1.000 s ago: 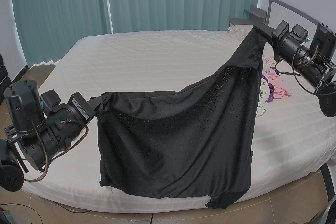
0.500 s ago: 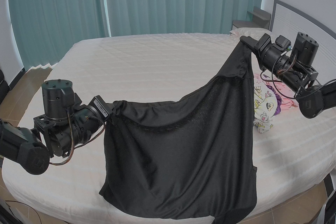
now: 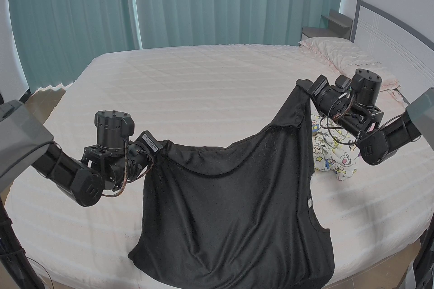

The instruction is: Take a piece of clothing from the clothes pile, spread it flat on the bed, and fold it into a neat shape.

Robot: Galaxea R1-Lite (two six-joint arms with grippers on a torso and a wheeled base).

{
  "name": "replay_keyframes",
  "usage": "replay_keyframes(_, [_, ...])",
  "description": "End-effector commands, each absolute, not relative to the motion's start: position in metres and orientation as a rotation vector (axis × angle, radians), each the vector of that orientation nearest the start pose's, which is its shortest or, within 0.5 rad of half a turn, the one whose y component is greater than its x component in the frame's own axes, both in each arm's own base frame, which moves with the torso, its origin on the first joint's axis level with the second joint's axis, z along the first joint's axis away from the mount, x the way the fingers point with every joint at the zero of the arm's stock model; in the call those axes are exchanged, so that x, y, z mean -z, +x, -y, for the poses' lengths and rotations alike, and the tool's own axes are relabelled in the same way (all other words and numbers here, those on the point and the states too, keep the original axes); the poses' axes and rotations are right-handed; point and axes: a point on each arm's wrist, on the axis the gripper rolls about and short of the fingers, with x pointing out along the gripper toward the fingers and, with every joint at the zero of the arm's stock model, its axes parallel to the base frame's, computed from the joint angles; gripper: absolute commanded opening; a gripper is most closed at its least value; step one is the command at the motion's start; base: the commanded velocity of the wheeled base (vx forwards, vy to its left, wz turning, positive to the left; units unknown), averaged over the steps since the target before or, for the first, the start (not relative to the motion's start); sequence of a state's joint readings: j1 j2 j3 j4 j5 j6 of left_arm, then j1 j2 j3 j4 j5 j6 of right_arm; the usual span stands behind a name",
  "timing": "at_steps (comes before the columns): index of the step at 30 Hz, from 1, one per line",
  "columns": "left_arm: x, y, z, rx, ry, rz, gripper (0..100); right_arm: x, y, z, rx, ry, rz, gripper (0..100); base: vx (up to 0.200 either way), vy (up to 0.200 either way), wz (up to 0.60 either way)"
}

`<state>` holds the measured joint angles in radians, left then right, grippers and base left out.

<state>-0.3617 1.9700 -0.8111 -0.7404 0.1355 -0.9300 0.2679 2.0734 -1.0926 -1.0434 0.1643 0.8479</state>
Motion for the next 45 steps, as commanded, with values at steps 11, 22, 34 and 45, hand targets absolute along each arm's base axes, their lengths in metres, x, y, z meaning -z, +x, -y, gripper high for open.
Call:
replay_keyframes(11, [-0.032,0.397,0.098,-0.147,-0.813,-0.519,100,-0.073,0.447,-0.121,-0.261,0.828,-0.255,100,0.000,0.000,0.00])
replay_keyframes(22, [-0.037,0.393,0.066,-0.238,-0.823,-0.484,100,-0.048,0.466,-0.103,0.000,0.804,-0.325,100,0.000,0.000,0.00])
replay_keyframes(34, [-0.042,0.348,0.061,-0.166,-0.841,-0.567,100,-0.037,0.451,-0.086,0.091,0.761,-0.662,100,0.000,0.000,0.00])
replay_keyframes(45, [-0.058,0.248,0.051,-0.037,-0.867,-0.735,100,-0.069,0.381,-0.071,0.045,0.786,-0.708,100,0.000,0.000,0.00])
